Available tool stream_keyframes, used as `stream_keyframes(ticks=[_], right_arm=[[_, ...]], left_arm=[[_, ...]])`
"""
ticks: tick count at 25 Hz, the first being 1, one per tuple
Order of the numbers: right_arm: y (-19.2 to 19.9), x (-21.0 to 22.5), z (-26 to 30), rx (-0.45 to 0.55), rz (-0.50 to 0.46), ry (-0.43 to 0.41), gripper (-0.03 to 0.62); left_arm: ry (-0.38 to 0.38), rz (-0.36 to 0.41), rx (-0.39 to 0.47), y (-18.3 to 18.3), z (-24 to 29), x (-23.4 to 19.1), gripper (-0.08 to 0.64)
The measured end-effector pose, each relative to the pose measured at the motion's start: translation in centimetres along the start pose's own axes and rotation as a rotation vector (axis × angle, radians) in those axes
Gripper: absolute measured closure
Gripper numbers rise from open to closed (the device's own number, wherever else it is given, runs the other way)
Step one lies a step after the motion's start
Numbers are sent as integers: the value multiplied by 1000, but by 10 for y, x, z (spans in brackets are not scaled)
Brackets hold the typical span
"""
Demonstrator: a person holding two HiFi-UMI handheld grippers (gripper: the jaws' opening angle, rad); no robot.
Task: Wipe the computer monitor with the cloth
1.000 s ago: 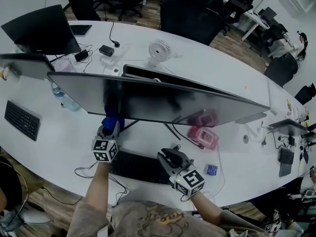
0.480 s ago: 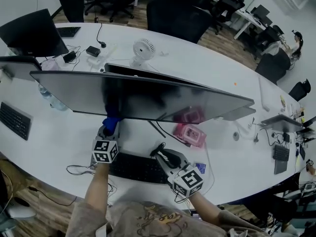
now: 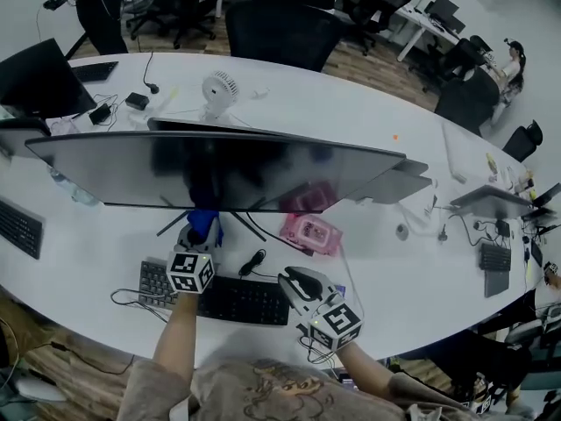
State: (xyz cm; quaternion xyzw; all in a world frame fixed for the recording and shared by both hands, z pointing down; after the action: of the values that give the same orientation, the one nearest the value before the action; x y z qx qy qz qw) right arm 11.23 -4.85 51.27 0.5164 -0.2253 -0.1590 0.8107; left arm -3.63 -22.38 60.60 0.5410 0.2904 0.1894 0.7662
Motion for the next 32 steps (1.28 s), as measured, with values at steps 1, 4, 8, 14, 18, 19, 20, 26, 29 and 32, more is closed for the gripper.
stream_keyframes(ticks=[1,4,8,14,18,19,20,26,29,32], right_arm=[[2,4,-6,3,1,5,525],[4,15,-20,18,4,19,525],[10,25,-39,18,12,29,525],[17,44,-63,16,15,53,525],[22,55,-78,20,11,70,525],[24,58,-82,21,13,74,525],[25,60,-86,23,15,79,525],[34,75,-105,38,38,99,525],[34,81,-113,53,49,110,525],[37,88,-122,63,60,123,525]], left_arm=[[9,1,10,-2,3,8,511],[7,-15,35,-2,11,21,511],[-12,-36,38,7,16,32,511],[3,-41,56,9,33,60,511],[36,-47,65,12,47,88,511],[43,-48,66,13,51,94,511],[50,-48,65,14,54,101,511],[103,-52,50,19,76,145,511],[150,-77,52,20,84,164,511],[181,-108,55,21,88,170,511]])
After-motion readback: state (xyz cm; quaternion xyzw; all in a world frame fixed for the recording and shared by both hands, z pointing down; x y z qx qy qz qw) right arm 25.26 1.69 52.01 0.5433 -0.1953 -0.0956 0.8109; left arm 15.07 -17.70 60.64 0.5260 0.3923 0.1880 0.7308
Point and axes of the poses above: the fingertips, and each gripper's own axes: z forward along the fingers, x to its right, y out of its underside, the point moved 3 cm from there along -z, backward along the fingers
